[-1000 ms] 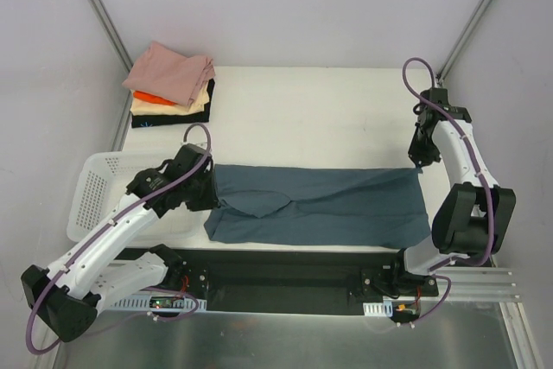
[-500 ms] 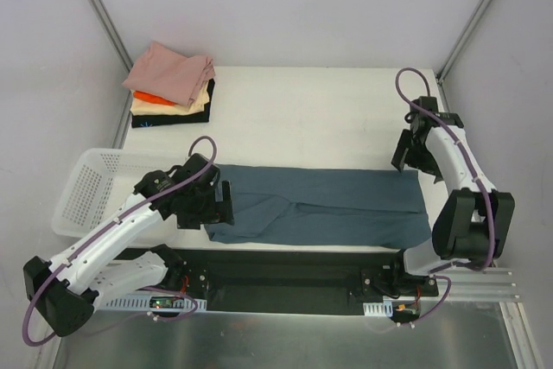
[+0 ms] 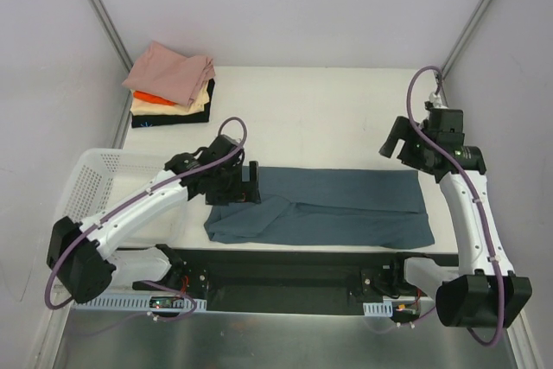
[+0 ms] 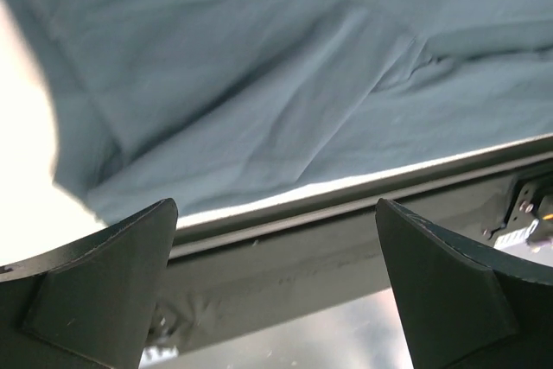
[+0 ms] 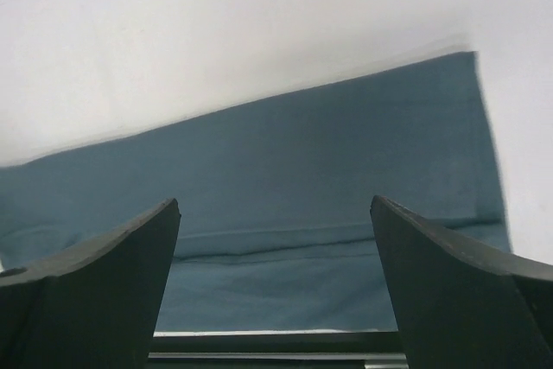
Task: Fold and stack the t-shirts
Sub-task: Fold the tshirt
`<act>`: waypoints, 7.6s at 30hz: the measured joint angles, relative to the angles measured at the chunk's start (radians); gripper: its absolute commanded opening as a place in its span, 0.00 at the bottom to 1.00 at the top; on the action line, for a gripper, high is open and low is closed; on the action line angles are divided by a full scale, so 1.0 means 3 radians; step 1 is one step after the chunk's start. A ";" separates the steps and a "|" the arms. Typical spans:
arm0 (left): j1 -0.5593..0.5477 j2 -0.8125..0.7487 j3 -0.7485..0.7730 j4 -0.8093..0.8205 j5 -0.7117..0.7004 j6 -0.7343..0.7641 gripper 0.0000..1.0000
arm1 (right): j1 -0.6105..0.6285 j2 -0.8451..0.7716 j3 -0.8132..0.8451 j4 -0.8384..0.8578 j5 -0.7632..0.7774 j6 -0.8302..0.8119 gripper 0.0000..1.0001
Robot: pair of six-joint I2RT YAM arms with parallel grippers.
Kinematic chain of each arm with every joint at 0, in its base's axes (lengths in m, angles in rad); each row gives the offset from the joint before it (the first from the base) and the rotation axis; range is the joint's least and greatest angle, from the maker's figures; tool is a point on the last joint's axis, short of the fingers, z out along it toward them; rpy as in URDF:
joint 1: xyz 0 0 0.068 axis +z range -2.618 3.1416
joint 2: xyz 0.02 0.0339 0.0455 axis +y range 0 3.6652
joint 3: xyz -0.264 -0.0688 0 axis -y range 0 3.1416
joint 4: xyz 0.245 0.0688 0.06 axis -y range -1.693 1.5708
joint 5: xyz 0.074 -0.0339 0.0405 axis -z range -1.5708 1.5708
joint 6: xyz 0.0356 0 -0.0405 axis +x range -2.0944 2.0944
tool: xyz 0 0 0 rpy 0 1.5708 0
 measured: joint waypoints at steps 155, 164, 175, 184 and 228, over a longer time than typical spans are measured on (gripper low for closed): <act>0.0210 0.0595 -0.0855 0.1621 0.1335 -0.0340 0.94 | 0.1420 -0.0496 -0.1124 0.0276 0.0551 0.0603 0.97; 0.0154 0.0640 -0.1006 0.1732 0.1377 -0.0538 0.70 | 0.1366 -0.0097 -0.1511 0.0320 -0.0275 0.0603 0.99; 0.0062 0.1114 -0.0987 0.1862 0.1528 -0.0646 0.38 | 0.1277 0.0029 -0.1761 0.0505 -0.0813 0.0649 0.92; 0.0064 0.1385 -0.0882 0.1940 0.1612 -0.0652 0.18 | 0.1254 0.0144 -0.1815 0.0580 -0.0902 0.0651 0.78; -0.0205 -0.0072 -0.1460 0.1891 0.2017 -0.1054 0.00 | 0.1672 -0.0759 -0.2466 0.0684 -0.2130 0.1001 0.04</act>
